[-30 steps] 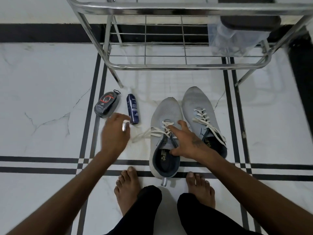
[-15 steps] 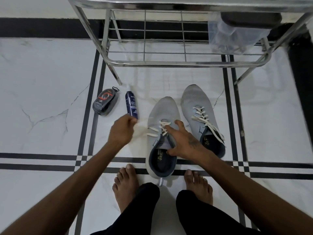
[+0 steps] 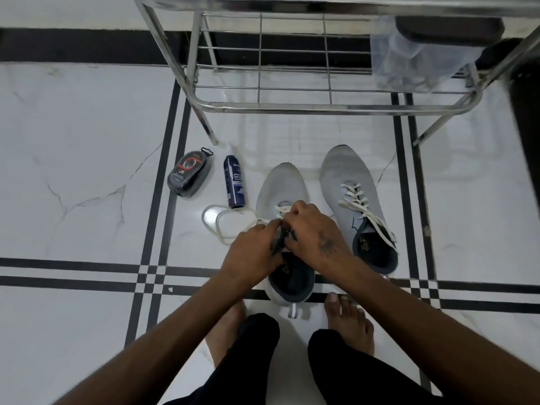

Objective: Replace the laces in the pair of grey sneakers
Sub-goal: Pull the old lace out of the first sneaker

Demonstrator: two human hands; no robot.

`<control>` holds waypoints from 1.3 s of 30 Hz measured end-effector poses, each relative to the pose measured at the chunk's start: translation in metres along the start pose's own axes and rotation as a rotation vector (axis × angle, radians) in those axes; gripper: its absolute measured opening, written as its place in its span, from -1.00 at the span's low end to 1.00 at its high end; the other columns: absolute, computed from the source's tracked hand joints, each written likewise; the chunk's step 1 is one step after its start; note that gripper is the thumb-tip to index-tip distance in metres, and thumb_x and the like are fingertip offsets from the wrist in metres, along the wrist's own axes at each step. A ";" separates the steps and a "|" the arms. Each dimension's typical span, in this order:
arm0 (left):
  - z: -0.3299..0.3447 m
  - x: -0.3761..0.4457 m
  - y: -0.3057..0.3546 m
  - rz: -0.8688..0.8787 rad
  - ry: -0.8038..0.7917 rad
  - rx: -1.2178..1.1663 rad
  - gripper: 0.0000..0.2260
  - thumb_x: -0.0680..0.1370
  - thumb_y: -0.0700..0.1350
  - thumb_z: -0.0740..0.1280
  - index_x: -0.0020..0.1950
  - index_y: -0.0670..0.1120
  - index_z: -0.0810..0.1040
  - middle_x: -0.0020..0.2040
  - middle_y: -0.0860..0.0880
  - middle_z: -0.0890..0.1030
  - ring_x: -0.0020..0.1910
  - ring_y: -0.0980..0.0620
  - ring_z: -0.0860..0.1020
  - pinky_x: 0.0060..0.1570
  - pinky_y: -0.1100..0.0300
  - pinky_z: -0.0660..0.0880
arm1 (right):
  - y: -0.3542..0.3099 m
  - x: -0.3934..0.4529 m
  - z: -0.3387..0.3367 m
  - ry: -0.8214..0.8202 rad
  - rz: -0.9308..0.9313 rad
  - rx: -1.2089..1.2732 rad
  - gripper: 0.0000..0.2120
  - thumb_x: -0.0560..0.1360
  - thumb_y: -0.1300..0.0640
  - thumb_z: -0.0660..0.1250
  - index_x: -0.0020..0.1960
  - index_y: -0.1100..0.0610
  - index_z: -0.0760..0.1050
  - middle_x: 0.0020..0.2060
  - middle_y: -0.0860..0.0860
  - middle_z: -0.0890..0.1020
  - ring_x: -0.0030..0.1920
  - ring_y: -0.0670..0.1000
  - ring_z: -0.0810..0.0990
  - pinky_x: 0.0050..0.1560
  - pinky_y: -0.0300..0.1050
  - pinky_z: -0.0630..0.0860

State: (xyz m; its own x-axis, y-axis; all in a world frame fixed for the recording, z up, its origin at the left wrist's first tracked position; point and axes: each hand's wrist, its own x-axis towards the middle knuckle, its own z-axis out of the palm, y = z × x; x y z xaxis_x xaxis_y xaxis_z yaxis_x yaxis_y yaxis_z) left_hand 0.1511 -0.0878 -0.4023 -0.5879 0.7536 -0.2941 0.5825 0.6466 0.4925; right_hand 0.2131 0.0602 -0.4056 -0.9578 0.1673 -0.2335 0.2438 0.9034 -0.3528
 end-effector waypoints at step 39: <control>-0.007 -0.019 -0.018 -0.242 0.051 -0.332 -0.32 0.44 -0.08 0.51 0.42 0.10 0.20 -0.10 0.08 0.69 -0.28 0.17 0.61 -0.17 0.24 0.57 | -0.002 0.017 -0.021 -0.107 -0.197 -0.202 -0.92 0.55 0.09 0.34 -0.02 0.09 0.53 -0.05 0.03 0.60 0.02 0.09 0.57 -0.21 -0.07 0.40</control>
State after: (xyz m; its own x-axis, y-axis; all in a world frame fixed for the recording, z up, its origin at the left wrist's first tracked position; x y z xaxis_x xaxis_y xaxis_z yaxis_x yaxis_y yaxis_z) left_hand 0.1480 -0.1149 -0.4001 -0.7176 0.5725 -0.3967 0.2162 0.7245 0.6545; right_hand 0.1928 0.0694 -0.3902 -0.9597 -0.0518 -0.2763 0.0095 0.9763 -0.2160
